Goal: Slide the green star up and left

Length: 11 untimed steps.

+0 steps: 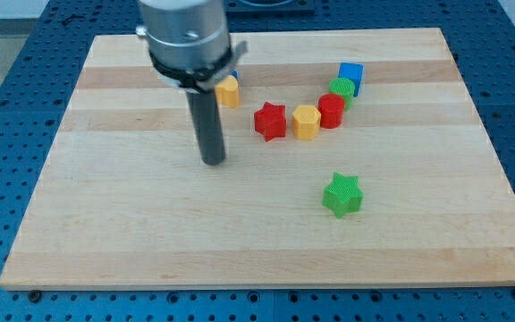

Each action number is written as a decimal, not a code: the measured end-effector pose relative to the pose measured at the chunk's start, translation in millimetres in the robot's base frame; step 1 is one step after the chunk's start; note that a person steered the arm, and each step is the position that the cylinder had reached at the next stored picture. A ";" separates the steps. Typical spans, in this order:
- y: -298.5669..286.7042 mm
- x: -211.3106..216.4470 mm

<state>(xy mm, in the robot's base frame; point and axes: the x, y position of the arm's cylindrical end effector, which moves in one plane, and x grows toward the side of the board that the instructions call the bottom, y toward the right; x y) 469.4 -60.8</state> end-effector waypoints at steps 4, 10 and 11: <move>138.1 103.1; 79.0 52.2; 105.2 52.2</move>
